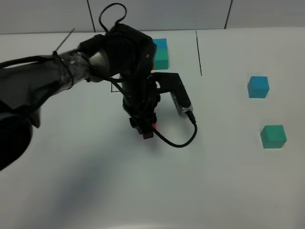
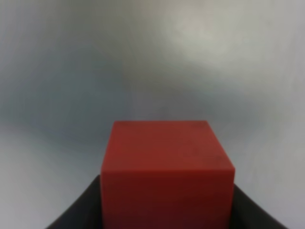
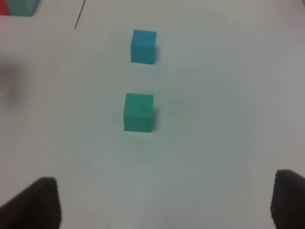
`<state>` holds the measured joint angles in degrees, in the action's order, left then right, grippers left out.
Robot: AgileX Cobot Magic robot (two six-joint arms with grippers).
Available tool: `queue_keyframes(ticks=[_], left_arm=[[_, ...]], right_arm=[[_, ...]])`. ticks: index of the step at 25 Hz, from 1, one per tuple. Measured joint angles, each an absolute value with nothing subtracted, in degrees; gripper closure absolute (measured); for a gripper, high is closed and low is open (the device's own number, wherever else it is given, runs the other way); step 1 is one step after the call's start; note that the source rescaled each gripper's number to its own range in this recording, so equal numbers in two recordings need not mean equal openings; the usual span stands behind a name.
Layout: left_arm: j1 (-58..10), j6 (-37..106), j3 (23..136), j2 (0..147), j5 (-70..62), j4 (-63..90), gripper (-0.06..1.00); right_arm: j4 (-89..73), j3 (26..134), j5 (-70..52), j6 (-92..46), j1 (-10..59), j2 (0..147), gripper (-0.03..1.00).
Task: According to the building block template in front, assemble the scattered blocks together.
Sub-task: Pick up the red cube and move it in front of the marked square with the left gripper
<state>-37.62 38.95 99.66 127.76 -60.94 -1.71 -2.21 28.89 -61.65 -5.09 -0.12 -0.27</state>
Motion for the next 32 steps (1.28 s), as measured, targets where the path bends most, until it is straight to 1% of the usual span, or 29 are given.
queue_keyframes(ticks=[3, 6, 10, 32], left_arm=[[-38.9, 40.8, 104.7, 131.2, -62.2, -1.7, 0.94], [-40.2, 42.6, 106.6, 133.2, -62.4, -1.9, 0.94], [-41.1, 43.3, 106.8, 134.6, -62.4, -1.9, 0.94], [-41.2, 43.6, 107.9, 136.5, -62.7, -1.9, 0.94]], right_arm=[[-2.2, 28.9, -61.7, -5.1, -0.1, -0.3, 0.19], [-2.2, 28.9, -61.7, -5.1, -0.1, -0.3, 0.19], [-2.2, 28.9, -61.7, -5.1, -0.1, -0.3, 0.19], [-2.2, 28.9, -61.7, -5.1, -0.1, -0.3, 0.19]])
